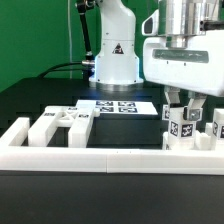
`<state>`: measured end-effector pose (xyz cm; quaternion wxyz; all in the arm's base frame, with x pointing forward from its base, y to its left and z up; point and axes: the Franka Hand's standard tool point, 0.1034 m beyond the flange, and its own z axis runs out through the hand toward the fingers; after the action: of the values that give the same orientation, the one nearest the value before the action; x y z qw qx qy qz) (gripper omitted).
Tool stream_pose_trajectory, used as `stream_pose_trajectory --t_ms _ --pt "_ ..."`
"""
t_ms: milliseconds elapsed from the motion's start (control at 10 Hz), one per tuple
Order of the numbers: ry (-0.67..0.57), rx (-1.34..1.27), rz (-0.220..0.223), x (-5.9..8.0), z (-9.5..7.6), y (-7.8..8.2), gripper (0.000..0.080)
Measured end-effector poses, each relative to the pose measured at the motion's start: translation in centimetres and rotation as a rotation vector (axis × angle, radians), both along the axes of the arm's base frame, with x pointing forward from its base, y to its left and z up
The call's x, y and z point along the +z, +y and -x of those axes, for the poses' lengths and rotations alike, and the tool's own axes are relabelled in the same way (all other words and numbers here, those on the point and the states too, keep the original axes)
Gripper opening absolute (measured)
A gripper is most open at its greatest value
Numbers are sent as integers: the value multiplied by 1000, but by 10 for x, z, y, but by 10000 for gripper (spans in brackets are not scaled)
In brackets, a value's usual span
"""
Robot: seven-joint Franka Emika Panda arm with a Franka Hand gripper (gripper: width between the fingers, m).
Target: Assemble chair
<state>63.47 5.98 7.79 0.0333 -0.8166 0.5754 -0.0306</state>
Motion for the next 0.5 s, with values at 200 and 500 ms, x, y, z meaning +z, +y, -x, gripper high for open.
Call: stream_pose_trajectory --t_ms 200,500 --pt "2 -66 -12 0 0 0 291" --pt "-8 96 1 4 -1 -2 604"
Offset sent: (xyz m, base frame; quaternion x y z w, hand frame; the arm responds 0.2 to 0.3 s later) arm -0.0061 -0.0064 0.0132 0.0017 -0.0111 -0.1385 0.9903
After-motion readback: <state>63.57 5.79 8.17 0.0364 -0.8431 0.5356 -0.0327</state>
